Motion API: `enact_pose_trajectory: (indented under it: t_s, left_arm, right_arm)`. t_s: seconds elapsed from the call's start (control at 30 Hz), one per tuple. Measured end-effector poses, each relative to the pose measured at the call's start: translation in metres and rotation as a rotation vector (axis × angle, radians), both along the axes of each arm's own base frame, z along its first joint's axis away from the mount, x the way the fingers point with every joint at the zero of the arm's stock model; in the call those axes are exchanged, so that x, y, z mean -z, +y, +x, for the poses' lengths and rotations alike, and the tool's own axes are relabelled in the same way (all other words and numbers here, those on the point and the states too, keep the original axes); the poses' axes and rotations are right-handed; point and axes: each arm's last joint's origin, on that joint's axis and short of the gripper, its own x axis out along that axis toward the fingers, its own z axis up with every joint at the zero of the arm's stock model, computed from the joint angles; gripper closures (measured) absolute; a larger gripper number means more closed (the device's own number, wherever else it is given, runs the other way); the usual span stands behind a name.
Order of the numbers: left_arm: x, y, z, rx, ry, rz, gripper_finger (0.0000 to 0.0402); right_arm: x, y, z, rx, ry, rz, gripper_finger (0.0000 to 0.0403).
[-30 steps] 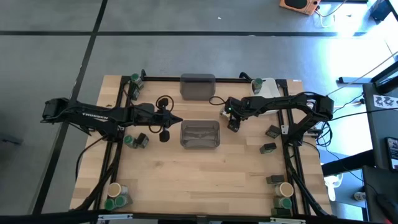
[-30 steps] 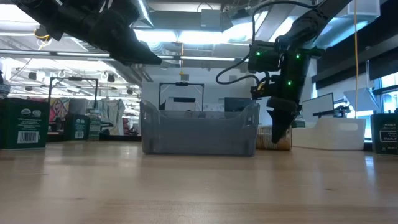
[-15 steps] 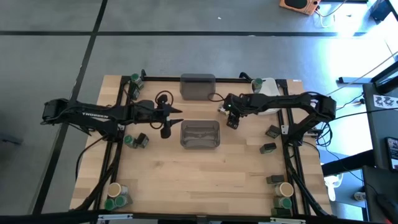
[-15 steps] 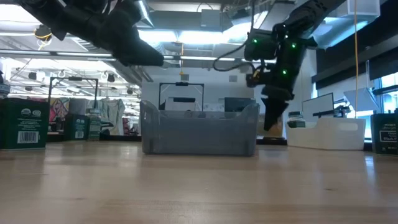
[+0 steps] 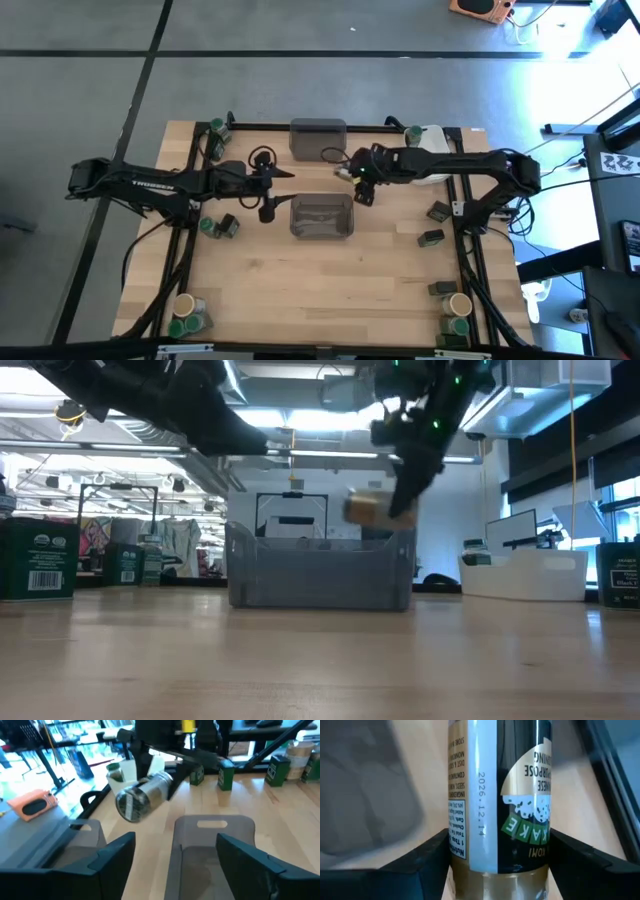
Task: Sort spices by type
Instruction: Put the golden seasoning bottle into the bottom black bin
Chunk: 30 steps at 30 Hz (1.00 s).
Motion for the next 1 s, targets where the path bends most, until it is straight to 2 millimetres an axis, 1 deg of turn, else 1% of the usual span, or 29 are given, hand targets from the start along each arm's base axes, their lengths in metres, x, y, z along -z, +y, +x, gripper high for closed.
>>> enact_pose_trajectory:
  t_s: [0.1, 0.23, 0.4, 0.53, 0.67, 0.8, 0.9, 1.0]
  left_arm:
    - [0.002, 0.001, 0.004, 0.014, 0.000, 0.032, 0.0107]
    - [0.009, 0.003, 0.015, 0.019, -0.015, 0.066, 0.0087]
    - [0.017, 0.004, 0.030, 0.025, -0.028, 0.066, 0.0080]
    - [0.017, 0.000, 0.045, 0.078, -0.018, 0.059, 0.0080]
    - [0.013, -0.004, 0.057, 0.112, -0.018, 0.091, 0.0080]
    - [0.012, -0.002, 0.063, 0.098, -0.014, 0.104, 0.0080]
    - [0.011, 0.000, 0.063, 0.097, -0.016, 0.105, 0.0080]
    - [0.011, 0.001, 0.063, 0.073, -0.014, 0.111, 0.0080]
  right_arm:
    - [-0.006, 0.013, 0.008, -0.050, -0.058, -0.011, 0.0122]
    - [-0.011, 0.029, 0.017, -0.119, -0.141, -0.029, 0.0122]
    - [-0.012, 0.044, 0.023, -0.172, -0.187, -0.039, 0.0122]
    - [-0.013, 0.046, 0.025, -0.183, -0.201, -0.055, 0.0121]
    - [-0.013, 0.047, 0.024, -0.188, -0.196, -0.035, 0.0121]
    - [-0.010, 0.051, 0.025, -0.188, -0.181, -0.048, 0.0121]
    - [-0.009, 0.055, 0.025, -0.189, -0.180, -0.062, 0.0121]
    - [-0.009, 0.055, 0.025, -0.177, -0.179, -0.069, 0.0121]
